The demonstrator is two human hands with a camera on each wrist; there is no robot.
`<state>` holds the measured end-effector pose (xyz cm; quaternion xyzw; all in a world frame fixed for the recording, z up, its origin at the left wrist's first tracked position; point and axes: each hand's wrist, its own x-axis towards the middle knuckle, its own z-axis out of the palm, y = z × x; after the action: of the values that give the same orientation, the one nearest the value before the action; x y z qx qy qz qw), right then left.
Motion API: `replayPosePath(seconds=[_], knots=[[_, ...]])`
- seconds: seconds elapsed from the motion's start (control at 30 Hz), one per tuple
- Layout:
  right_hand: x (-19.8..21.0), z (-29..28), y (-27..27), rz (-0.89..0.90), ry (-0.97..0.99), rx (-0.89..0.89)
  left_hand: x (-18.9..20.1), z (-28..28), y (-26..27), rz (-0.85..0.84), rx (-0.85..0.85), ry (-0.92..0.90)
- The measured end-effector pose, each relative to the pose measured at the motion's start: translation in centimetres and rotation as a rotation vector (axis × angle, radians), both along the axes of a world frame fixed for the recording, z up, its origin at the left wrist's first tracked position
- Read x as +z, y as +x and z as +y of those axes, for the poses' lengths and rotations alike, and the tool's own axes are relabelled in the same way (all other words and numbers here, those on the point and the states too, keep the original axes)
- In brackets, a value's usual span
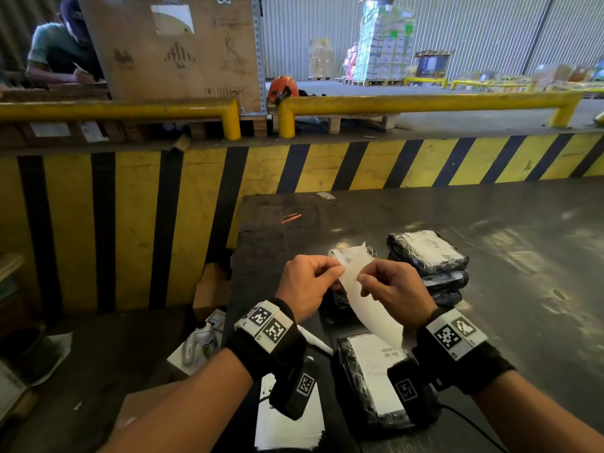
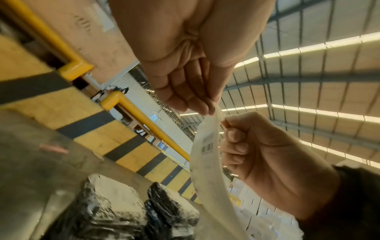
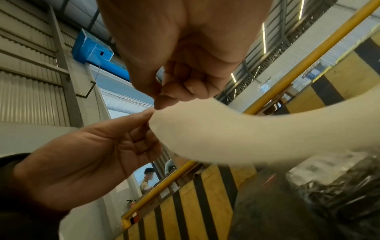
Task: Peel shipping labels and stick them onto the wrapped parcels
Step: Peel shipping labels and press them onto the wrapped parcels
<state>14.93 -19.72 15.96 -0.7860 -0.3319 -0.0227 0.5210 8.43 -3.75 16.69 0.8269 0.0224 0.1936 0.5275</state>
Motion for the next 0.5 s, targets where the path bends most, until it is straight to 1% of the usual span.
replayPosePath(seconds=[0.1, 0.23, 0.3, 0.5], knots=[[-0.3, -0.4, 0.0, -0.004, -0.037, -0.035, -0.2, 0.1, 0.0, -0.041, 0.056, 0.068], [-0.4, -0.4, -0.4, 0.018, 0.040, -0.040, -0.3, -0.4, 0.0, -0.075, 0.075, 0.118], [-0.4, -0.1, -0.7, -0.010, 0.053, -0.049, -0.4, -0.5, 0.0, -0.078, 0.073, 0.130], [-0.8, 0.8, -1.0, -0.151, 0.011, -0.162, -0.7, -0.6, -0.1, -0.093, 0.084, 0.161]])
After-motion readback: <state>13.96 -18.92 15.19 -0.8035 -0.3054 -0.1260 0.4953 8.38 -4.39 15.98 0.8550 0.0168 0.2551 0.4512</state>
